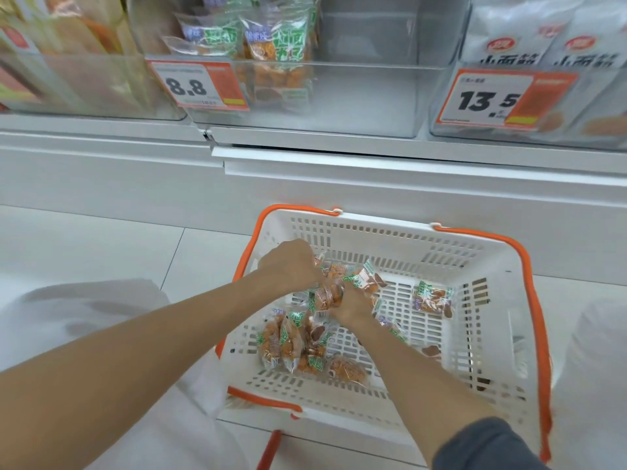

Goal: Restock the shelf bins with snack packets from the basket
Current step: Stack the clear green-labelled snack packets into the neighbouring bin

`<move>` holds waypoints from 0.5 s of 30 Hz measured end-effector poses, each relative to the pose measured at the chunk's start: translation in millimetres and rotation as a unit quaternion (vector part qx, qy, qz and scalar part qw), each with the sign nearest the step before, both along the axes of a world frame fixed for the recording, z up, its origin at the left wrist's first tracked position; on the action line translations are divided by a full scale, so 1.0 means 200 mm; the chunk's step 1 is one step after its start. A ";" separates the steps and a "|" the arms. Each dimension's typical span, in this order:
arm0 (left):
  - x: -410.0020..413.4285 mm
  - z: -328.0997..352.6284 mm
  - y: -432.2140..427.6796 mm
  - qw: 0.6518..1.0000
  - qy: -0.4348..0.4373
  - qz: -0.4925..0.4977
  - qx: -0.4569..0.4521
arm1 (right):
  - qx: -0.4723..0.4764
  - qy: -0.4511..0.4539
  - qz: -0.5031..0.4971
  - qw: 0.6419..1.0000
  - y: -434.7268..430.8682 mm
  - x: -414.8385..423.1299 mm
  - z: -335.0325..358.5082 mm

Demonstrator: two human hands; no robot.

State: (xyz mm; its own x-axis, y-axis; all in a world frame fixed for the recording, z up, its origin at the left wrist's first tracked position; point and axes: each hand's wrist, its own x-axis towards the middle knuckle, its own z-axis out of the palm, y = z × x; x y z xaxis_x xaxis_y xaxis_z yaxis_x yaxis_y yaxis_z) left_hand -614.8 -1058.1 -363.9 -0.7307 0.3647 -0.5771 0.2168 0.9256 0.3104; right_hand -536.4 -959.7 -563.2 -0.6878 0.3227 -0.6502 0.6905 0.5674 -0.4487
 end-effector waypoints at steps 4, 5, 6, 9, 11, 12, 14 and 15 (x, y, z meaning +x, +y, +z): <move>-0.01 0.02 0.00 1.000 0.010 0.013 0.009 | -0.052 -0.010 -0.035 0.998 0.01 0.02 0.03; -0.01 0.02 0.00 1.000 0.011 0.013 0.014 | -0.073 -0.017 -0.049 0.996 0.01 0.03 0.03; -0.01 0.03 0.00 1.000 0.010 0.012 0.018 | -0.100 -0.028 -0.069 0.992 0.01 0.03 0.03; -0.01 0.03 -0.01 1.000 0.011 0.006 0.017 | -0.151 -0.049 -0.130 0.979 -0.01 0.02 0.03; -0.02 0.02 -0.03 1.000 0.017 0.005 0.007 | -0.144 -0.051 -0.132 0.979 -0.03 0.02 0.05; -0.01 0.02 -0.03 1.000 0.019 0.003 0.006 | -0.135 -0.057 -0.130 0.981 -0.04 0.01 0.05; -0.01 0.03 -0.04 1.000 0.019 0.003 0.009 | -0.119 -0.070 -0.118 0.983 -0.05 0.00 0.10; -0.02 0.04 -0.04 1.000 0.018 0.004 0.010 | -0.117 -0.069 -0.107 0.985 -0.05 0.00 0.13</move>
State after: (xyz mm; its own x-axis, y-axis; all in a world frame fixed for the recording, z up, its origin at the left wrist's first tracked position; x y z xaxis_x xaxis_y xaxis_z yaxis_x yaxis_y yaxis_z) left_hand -617.8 -1066.5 -356.8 -0.7533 0.3700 -0.5437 0.2208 0.9210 0.3208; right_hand -536.5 -968.8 -537.3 -0.5198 0.2809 -0.8067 0.8468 0.2938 -0.4434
